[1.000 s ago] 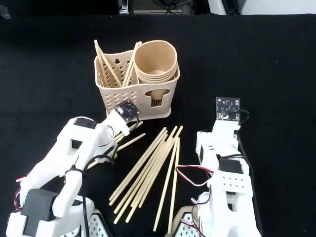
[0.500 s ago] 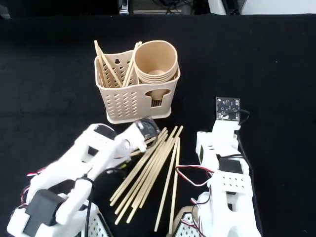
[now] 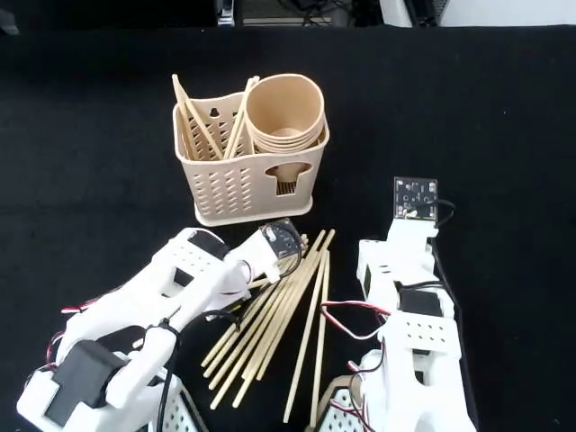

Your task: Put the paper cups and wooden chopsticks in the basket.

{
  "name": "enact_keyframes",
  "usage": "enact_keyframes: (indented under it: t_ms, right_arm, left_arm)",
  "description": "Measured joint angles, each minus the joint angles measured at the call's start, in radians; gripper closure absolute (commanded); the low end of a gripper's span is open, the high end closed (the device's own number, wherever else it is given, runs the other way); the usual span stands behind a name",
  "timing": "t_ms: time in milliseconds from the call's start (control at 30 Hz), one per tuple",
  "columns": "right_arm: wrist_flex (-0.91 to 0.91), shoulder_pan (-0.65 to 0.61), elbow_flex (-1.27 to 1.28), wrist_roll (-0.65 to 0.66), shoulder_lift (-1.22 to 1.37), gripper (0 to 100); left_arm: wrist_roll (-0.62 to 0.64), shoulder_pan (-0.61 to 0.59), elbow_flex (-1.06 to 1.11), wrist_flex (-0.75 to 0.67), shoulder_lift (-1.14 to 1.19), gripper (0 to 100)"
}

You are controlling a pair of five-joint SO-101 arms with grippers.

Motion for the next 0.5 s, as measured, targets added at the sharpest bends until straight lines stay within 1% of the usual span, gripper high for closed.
enact_keyframes:
  t_ms: [100, 200, 500]
  right_arm:
    - [0.0, 0.0, 0.0, 0.0, 0.0, 87.4]
    - [0.0, 0.0, 0.0, 0.0, 0.0, 87.4]
    - [0.0, 0.0, 0.0, 0.0, 0.0, 87.4]
  left_arm:
    - [0.0, 0.009, 0.0, 0.008, -0.06, 97]
    - [0.0, 0.006, -0.002, 0.08, -0.155, 97]
    - [0.0, -0.097, 0.003, 0.209, -0.505, 97]
